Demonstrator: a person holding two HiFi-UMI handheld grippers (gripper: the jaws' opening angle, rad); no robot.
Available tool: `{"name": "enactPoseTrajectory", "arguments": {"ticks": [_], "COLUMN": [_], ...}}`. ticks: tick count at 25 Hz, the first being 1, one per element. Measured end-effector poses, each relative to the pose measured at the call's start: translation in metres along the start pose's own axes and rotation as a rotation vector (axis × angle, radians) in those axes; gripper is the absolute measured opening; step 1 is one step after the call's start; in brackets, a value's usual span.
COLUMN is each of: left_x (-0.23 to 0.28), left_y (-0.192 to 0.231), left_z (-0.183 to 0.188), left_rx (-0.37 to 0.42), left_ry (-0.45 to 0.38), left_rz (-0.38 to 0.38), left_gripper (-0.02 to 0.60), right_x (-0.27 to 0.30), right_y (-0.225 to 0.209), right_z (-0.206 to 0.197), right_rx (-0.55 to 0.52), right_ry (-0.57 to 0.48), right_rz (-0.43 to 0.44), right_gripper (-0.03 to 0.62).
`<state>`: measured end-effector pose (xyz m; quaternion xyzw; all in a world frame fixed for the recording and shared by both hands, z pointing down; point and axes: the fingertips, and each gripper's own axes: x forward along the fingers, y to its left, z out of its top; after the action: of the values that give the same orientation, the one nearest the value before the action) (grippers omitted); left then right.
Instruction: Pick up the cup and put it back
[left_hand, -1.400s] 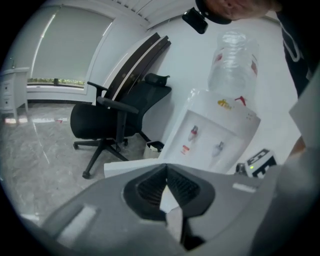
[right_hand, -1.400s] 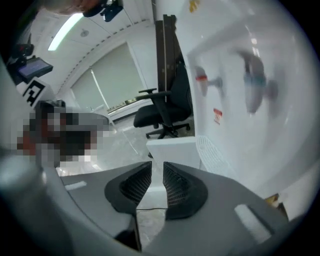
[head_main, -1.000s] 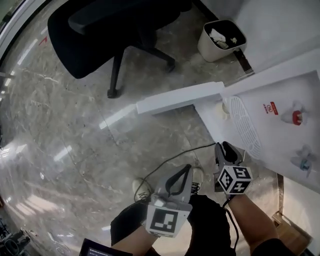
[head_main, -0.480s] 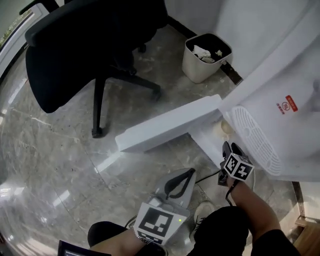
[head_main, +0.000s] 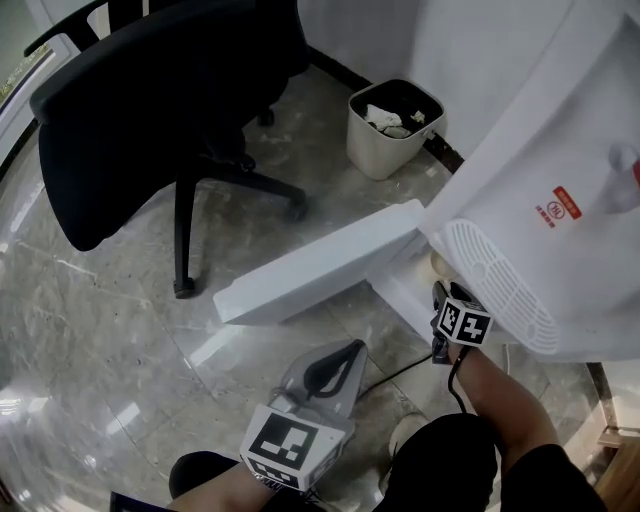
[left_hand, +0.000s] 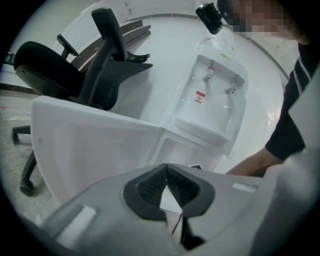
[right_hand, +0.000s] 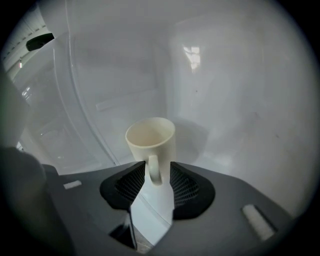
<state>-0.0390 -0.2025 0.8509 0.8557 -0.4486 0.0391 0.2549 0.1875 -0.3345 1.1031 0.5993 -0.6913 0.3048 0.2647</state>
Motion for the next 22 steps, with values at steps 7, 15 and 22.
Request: {"name": "enactPoseTrajectory", "arguments": {"ticks": [7,15,22], "left_x": [0.0,0.005,0.003], "left_y": [-0.004,-0.006,-0.007], "left_z": [0.003,-0.003,-0.002], "left_rx": [0.004,0.023,0.009], "left_ry": [-0.004,0.0,-0.014], "left_rz": [-0.005,-0.014,-0.022], "left_gripper": [0.003,0.003,0.003], "right_x": [0.001,-0.008,-0.019], "right_y": [0.004,0.008,0.013], "right_z": [0.002,0.009,0.011], "right_rx": [-0.051,-0.077,-0.085], "right_ry": [-0.016,-0.048,-0.063], "right_rz": [-0.012,0.018,0.057], "right_gripper": [0.06,0.055,0.054]}}
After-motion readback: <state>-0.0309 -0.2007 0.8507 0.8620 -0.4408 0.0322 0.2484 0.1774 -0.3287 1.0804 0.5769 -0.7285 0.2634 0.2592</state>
